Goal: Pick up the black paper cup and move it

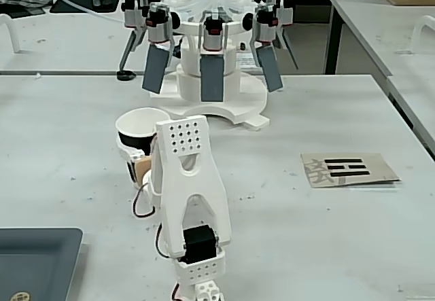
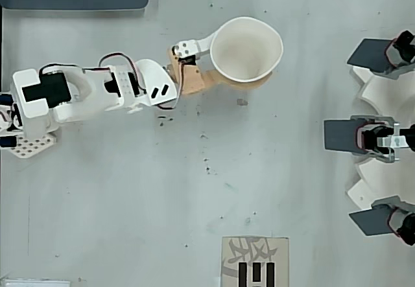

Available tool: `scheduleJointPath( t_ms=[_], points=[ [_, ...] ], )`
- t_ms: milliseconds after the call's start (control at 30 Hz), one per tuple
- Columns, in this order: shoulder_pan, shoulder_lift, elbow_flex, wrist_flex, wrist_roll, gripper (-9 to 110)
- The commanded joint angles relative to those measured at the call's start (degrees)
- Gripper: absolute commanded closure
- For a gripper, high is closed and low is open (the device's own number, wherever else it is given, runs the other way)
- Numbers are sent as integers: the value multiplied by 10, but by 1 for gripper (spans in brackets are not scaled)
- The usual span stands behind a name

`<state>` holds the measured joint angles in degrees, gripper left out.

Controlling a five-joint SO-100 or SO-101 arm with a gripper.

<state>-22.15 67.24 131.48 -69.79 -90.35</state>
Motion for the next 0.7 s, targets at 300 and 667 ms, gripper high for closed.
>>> scheduleJointPath(
  t_ms=[300, 667],
  points=[
    [-4, 47, 14, -71, -6, 96],
    [4, 106, 117, -120, -7, 96]
  ],
)
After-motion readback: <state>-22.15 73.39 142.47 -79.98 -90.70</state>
